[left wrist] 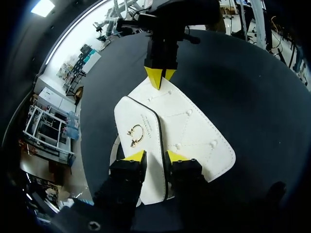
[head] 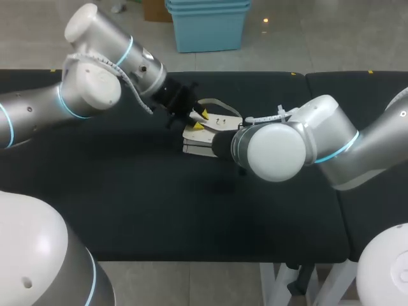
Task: Pick up the bag, open it, inspect its contents, close it, and place it on the opposite side
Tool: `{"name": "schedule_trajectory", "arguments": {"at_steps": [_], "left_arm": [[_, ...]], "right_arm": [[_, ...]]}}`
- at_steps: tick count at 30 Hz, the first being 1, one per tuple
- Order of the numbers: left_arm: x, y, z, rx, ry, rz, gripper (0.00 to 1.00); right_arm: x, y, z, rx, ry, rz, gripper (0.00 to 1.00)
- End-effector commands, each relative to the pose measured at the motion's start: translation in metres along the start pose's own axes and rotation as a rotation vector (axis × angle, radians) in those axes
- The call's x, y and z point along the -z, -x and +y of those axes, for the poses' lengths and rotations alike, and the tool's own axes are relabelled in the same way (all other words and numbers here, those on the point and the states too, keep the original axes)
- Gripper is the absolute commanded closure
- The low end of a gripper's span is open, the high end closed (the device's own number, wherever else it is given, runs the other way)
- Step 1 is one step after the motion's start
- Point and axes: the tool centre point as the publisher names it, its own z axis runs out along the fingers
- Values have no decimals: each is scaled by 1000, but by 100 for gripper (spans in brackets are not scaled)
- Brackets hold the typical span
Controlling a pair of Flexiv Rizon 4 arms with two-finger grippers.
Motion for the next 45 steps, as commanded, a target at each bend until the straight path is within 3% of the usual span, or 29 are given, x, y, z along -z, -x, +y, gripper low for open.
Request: {"name": "schedule_trajectory", "arguments": {"at_steps": [1, 12, 16, 27, 38, 45], "left_arm": [[-6, 3, 4, 6, 1, -7, 100], [3, 6, 4, 33, -21, -6, 100], [9, 11, 5, 76, -62, 9, 100], [28, 29, 13, 306, -141, 90, 100], [26, 32, 20, 410, -163, 129, 100], [25, 35, 27, 513, -218, 154, 100]], "right_arm": [[-1, -2, 0, 0, 4, -3, 100], [-1, -2, 0, 0, 4, -3, 100], [-1, -2, 0, 0, 4, -3, 100], [-1, -2, 0, 0, 4, -3, 100], [-1, -2, 0, 0, 4, -3, 100], [-1, -2, 0, 0, 4, -3, 100]]}}
